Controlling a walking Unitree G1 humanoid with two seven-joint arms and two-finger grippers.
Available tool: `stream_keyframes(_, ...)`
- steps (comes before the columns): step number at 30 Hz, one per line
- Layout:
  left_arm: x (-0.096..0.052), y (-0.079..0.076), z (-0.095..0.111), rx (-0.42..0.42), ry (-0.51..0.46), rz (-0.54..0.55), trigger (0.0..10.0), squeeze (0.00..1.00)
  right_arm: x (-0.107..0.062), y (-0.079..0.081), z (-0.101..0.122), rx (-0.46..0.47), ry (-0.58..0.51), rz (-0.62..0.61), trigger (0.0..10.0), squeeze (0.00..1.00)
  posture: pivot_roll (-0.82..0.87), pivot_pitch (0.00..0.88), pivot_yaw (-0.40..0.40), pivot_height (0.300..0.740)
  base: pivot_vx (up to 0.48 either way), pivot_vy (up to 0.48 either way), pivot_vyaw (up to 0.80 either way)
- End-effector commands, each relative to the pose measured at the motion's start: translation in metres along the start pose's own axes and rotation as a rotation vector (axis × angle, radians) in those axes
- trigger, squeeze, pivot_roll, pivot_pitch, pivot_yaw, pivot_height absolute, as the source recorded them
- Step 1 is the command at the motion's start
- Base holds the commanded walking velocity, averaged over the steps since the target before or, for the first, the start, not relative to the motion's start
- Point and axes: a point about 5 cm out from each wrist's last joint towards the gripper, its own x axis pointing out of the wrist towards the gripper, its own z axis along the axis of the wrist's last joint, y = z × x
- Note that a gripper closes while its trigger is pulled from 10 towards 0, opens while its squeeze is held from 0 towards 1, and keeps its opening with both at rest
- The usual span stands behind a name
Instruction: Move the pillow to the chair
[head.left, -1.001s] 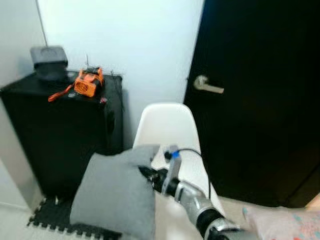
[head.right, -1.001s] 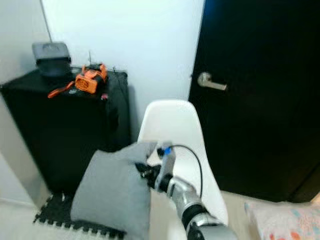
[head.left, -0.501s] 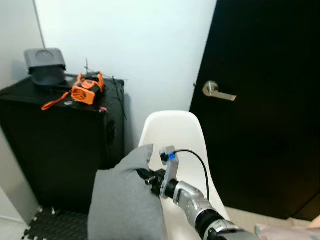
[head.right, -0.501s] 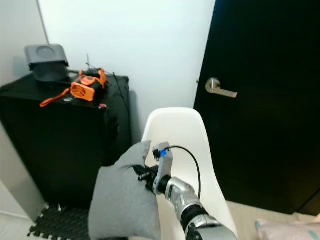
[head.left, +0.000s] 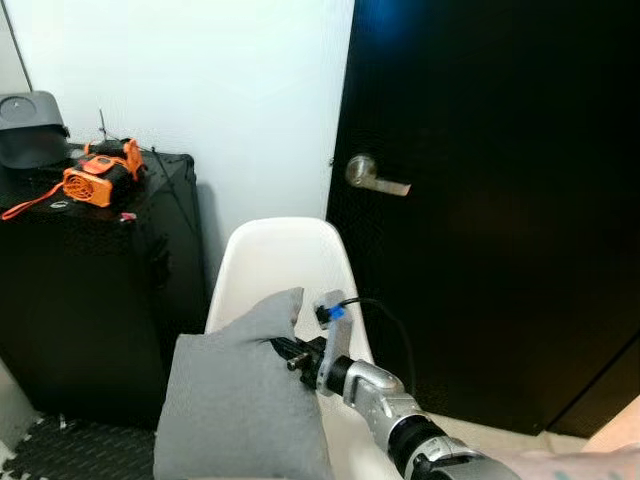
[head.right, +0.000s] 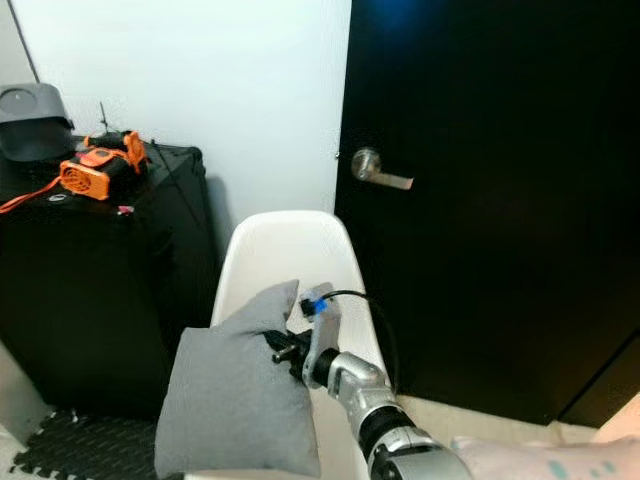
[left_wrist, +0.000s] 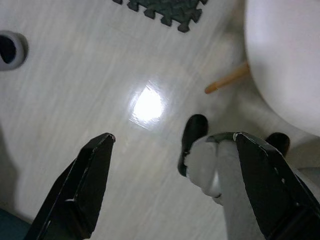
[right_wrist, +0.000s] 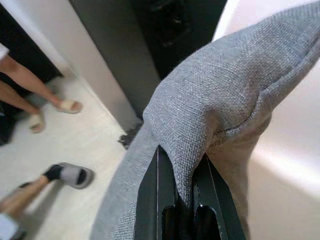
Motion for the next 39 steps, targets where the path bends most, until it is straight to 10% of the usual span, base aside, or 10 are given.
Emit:
stream_keyframes(1,-0.001,0.004,-0.007,0.003,0.018,0.013,10.0,0.0,0.008,0.002,0.019,-0.097,-0.037,-0.027,10.0,0.0,0.13,0.07,-0.105,0.731,0.0,0.0,0.0)
stream_keyframes(13,-0.003,0.001,-0.01,-0.005,0.015,0.016,10.0,0.0,0.015,-0.006,0.041,-0.159,0.017,-0.17,10.0,0.0,0.14,0.081,-0.114,0.711,0.0,0.0,0.0)
stream_keyframes(19,-0.005,0.0,-0.017,-0.005,0.026,0.021,10.0,0.0,0.007,-0.019,0.034,-0.193,0.044,-0.302,10.0,0.0,0.14,0.087,-0.12,0.686,0.0,0.0,0.0)
stream_keyframes(27,-0.006,-0.002,-0.02,0.011,0.035,0.017,10.0,0.0,-0.013,-0.051,0.046,-0.469,0.087,-0.597,10.0,0.0,0.13,0.089,-0.126,0.656,0.0,0.0,0.0)
stream_keyframes(39,-0.005,0.0,-0.016,0.015,0.025,0.025,10.0,0.0,-0.025,-0.064,0.042,-0.501,0.114,-0.679,10.0,0.0,0.13,0.071,-0.128,0.616,0.0,0.0,0.0)
